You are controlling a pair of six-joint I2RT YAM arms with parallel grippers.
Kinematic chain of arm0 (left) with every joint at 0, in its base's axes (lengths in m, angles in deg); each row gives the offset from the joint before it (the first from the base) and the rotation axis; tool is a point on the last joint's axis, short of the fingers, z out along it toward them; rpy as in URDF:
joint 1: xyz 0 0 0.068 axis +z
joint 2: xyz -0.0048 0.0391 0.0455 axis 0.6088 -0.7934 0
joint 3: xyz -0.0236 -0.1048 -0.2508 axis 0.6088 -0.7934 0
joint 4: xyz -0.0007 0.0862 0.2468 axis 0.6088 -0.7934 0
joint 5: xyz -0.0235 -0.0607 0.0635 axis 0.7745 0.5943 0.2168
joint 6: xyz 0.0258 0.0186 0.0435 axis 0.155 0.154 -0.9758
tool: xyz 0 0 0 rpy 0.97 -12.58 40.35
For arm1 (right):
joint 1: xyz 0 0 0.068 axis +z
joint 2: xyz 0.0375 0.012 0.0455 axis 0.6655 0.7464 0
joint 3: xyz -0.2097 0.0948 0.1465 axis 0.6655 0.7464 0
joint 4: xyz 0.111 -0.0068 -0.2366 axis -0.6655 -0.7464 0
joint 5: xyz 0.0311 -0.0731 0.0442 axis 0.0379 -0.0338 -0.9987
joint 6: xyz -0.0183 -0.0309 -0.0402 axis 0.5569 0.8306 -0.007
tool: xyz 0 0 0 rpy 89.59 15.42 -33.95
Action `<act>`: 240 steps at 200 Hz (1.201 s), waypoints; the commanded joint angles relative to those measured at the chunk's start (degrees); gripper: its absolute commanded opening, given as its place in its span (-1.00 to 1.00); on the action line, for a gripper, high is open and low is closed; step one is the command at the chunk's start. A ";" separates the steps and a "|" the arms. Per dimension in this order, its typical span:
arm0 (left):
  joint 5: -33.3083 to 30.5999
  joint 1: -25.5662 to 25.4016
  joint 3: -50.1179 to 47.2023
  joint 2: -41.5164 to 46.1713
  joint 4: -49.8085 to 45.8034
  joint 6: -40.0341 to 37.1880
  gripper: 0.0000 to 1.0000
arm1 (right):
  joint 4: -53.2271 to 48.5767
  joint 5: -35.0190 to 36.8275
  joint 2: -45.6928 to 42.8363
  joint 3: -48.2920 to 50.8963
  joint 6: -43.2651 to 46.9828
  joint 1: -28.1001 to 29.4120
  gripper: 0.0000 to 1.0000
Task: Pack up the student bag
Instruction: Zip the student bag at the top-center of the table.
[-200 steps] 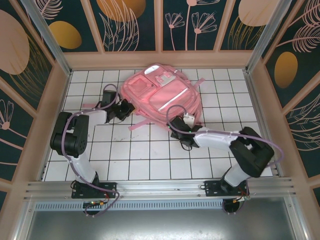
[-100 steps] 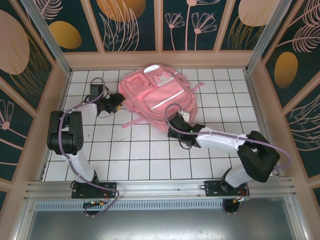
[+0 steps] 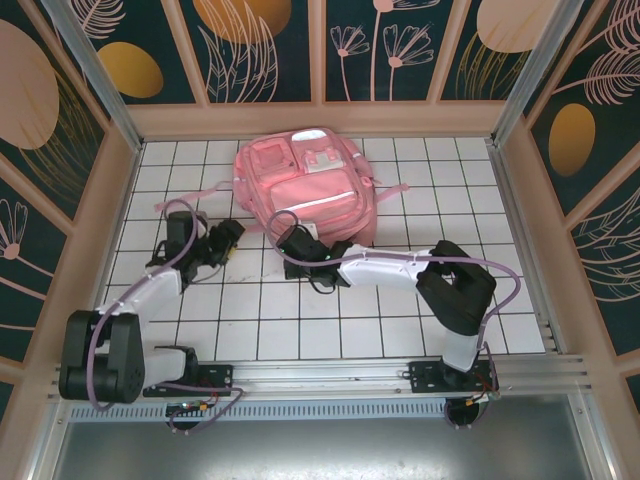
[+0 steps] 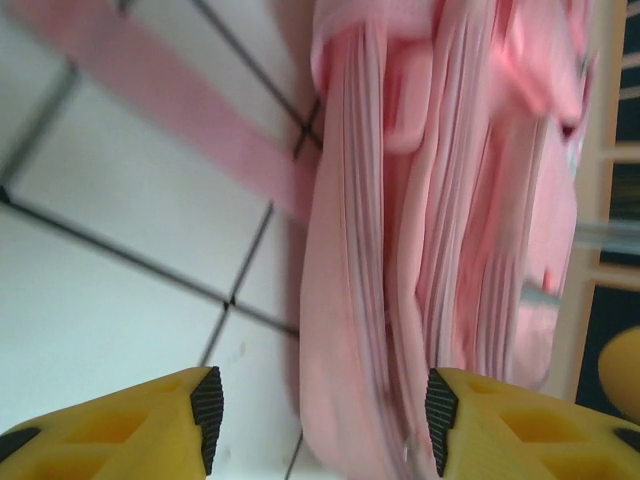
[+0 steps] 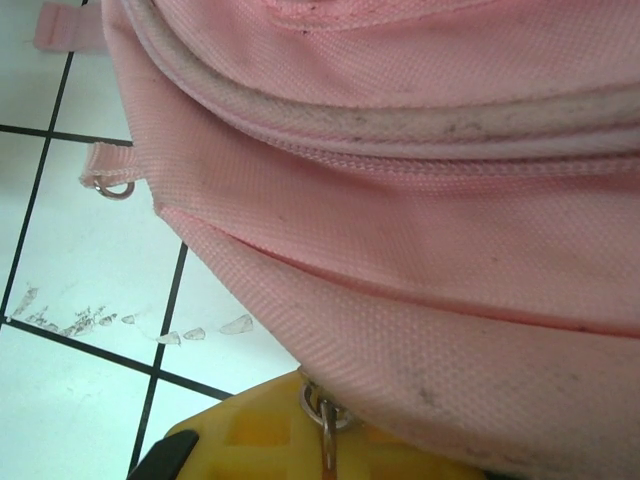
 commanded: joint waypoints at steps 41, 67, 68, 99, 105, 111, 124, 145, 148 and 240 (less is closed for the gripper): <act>-8.66 -15.65 -0.89 -0.22 14.15 14.51 0.33 | 6.02 -6.47 -3.28 2.83 4.28 -2.44 -1.00; -12.09 -19.44 0.98 -4.51 16.72 16.37 0.32 | 6.78 -6.97 -5.39 5.07 4.98 -3.07 -1.00; -12.19 -19.54 1.02 -4.69 16.81 16.47 0.32 | 6.88 -7.15 -5.55 5.30 5.04 -3.25 -1.00; -14.84 -22.15 1.76 -9.74 18.14 18.47 -0.02 | 7.47 -7.67 -7.33 7.11 5.82 -4.30 -1.00; -15.32 -22.19 2.00 -10.55 18.37 18.59 -0.13 | 7.47 -7.65 -7.72 7.38 6.00 -4.38 -1.00; -15.75 -22.20 2.16 -11.15 18.48 18.67 -0.26 | 7.47 -7.61 -8.06 7.60 6.02 -4.54 -1.00; -16.76 -22.20 2.84 -12.15 17.98 18.68 -0.65 | 7.66 -7.88 -8.71 8.44 6.28 -5.04 -1.00; -21.14 -22.20 4.04 -10.94 12.20 18.16 -1.00 | 7.50 -7.51 -10.00 10.11 6.46 -6.31 -1.00; -21.94 -22.20 4.32 -10.59 11.11 17.89 -1.00 | 7.44 -7.42 -10.33 10.50 6.46 -6.51 -1.00; -27.15 0.42 6.08 3.23 -14.33 1.87 -1.00 | 6.58 -5.99 -15.65 17.78 10.94 -17.78 -1.00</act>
